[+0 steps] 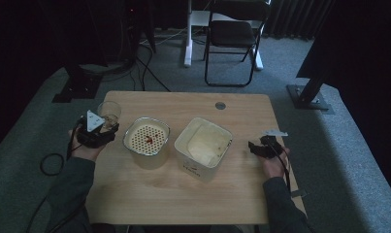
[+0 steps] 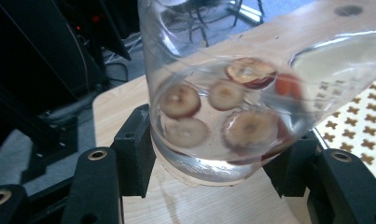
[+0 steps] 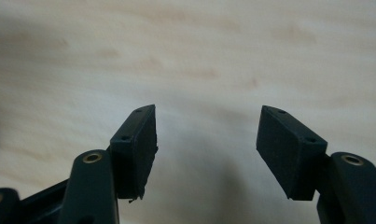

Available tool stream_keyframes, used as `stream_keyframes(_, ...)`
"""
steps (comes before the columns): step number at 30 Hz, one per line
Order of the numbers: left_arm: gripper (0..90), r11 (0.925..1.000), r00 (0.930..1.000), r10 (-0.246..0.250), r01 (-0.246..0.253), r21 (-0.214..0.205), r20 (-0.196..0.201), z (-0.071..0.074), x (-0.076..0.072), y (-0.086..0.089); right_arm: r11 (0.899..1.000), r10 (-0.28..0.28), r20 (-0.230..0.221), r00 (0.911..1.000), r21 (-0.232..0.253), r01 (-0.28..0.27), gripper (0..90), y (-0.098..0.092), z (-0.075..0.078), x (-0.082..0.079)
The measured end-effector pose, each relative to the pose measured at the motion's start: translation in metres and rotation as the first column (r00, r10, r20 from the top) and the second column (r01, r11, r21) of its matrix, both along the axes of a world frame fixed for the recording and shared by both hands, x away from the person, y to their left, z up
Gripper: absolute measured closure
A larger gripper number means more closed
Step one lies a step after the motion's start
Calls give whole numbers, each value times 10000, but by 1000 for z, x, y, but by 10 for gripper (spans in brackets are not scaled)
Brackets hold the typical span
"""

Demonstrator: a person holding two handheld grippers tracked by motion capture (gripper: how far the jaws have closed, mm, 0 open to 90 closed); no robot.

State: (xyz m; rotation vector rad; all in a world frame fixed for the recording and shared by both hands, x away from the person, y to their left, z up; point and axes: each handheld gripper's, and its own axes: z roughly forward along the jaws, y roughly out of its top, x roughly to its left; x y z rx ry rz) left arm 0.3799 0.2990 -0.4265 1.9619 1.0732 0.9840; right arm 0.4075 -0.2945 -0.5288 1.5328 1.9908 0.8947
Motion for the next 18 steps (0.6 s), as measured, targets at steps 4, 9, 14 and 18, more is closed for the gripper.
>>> stream_keyframes(4, 423, 9926, 9996, 118, -150, 1204, 265, 0, -2, -8, 9988, 121, -215, 9997, -480, -131, 364, -1, -12, -10)
stream_keyframes(9, 423, 9704, 9987, 178, -286, 2399, 471, 1, -1, -17, 9999, -54, -7, 10000, 110, 54, 357, -2, -18, -18)
stream_keyframes(14, 423, 9310, 9973, 115, -370, 3633, 721, 2, 0, -25, 10000, 14, 185, 9998, -90, -12, 350, 1, -20, -20)
stream_keyframes(18, 423, 8995, 9964, 9, -380, 4353, 851, 3, 2, -29, 9999, 57, 174, 9998, -96, -55, 338, 1, -20, -20)
